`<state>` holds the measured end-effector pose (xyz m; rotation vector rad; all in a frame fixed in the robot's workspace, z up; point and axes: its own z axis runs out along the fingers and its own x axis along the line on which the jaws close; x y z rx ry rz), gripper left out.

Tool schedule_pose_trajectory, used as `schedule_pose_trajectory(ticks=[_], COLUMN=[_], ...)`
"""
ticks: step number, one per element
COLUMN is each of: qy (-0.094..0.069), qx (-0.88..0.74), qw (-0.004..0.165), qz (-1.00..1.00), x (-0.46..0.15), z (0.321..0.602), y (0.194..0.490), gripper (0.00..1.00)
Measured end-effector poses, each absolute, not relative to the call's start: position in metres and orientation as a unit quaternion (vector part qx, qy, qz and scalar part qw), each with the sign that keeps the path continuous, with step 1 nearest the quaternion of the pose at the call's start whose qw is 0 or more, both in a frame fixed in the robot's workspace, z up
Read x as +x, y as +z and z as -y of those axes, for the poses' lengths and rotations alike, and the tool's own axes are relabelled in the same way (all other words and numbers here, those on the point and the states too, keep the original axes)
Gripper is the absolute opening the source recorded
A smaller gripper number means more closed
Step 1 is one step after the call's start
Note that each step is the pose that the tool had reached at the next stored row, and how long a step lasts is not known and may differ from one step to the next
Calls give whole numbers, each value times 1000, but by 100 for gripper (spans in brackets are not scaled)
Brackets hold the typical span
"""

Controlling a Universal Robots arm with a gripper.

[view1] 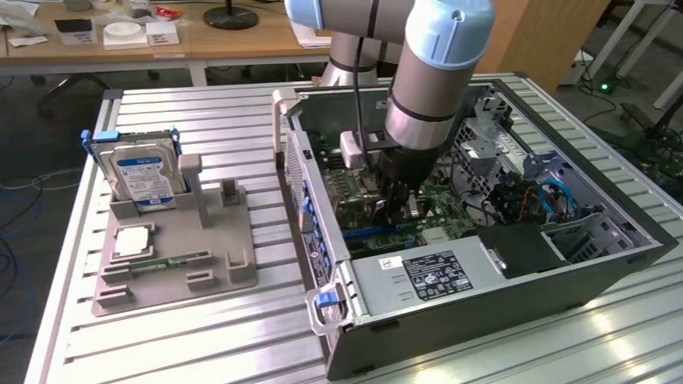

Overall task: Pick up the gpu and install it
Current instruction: 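Insert the gpu into the slot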

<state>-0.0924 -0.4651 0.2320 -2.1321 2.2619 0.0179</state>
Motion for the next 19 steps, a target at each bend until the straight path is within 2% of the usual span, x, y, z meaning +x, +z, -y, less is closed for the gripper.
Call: schedule_pose_trajectory(ticks=[5, 19], qy=[1, 1], qx=[-686, -686], qw=[12, 12], qz=[-728, -728], x=[-92, -92], z=[465, 465], y=[230, 229], gripper=[29, 29])
